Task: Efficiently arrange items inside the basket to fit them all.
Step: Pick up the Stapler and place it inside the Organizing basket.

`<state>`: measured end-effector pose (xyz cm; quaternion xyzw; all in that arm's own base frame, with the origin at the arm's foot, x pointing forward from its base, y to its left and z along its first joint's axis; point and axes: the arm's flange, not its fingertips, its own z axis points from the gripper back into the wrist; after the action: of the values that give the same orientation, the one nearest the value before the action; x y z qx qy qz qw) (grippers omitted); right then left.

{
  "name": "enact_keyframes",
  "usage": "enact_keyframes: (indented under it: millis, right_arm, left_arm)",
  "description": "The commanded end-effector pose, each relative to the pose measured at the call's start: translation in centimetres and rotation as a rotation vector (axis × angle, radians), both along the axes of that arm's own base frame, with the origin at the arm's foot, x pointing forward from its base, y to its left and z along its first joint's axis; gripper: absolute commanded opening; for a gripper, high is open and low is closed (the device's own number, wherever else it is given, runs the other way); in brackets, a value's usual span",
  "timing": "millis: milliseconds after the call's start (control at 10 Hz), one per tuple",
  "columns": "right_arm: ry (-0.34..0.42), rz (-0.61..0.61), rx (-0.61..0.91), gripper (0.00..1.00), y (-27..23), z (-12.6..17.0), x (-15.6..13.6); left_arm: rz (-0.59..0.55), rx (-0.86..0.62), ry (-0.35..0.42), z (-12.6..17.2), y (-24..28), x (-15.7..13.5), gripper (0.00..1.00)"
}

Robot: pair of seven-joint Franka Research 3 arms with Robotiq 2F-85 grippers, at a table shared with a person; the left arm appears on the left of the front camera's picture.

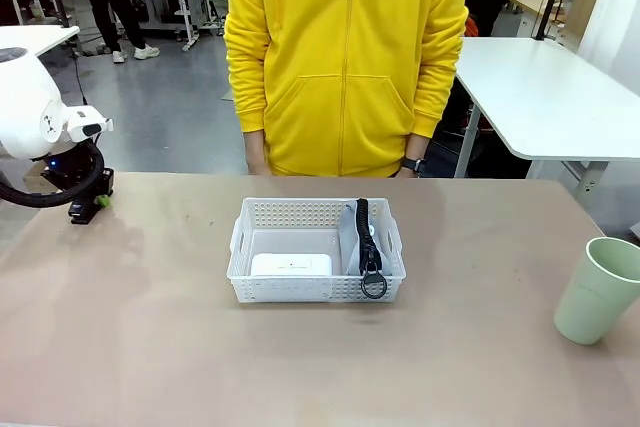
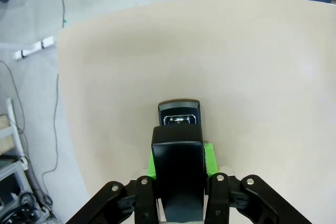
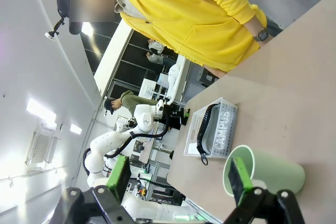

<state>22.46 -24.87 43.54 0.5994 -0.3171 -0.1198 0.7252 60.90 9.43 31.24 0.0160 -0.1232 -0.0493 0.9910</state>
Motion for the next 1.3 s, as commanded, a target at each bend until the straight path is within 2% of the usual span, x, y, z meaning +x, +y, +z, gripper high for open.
enact_keyframes:
  millis: [0, 200, 400, 700, 900, 1000, 1100, 1200]
  right_arm:
    - [-0.036, -0.002, -0.002, 1.0, 0.0, 0.2, 0.2]
    - [-0.036, -0.002, -0.002, 1.0, 0.0, 0.2, 0.2]
    - [-0.036, -0.002, -0.002, 1.0, 0.0, 0.2, 0.2]
    - [-0.036, -0.002, -0.002, 1.0, 0.0, 0.2, 0.2]
    - [-0.036, -0.002, -0.002, 1.0, 0.0, 0.2, 0.2]
    - [-0.036, -0.002, -0.002, 1.0, 0.0, 0.2, 0.2]
    - [-0.036, -0.002, -0.002, 1.0, 0.0, 0.2, 0.2]
    - [-0.036, -0.002, -0.002, 1.0, 0.0, 0.2, 0.2]
  left_arm:
    - [0.081, -0.015, 0.0, 1.6, 0.1, -2.2, 0.0]
    - [-0.006, -0.151, 0.005, 7.2, 0.2, -6.4, 0.0]
    - [-0.164, -0.341, 0.004, 10.9, 1.5, -11.4, 0.0]
    - [-0.531, -0.671, -0.047, 11.3, 4.9, -17.7, 0.0]
    - [-0.607, -0.816, -0.141, 10.7, 6.1, -20.6, 0.0]
    - [-0.57, -0.843, -0.191, 10.5, 6.4, -21.0, 0.0]
    - [-0.486, -0.793, -0.154, 10.3, 6.4, -20.7, 0.0]
    - [-0.593, -0.8, -0.171, 10.8, 6.2, -21.9, 0.0]
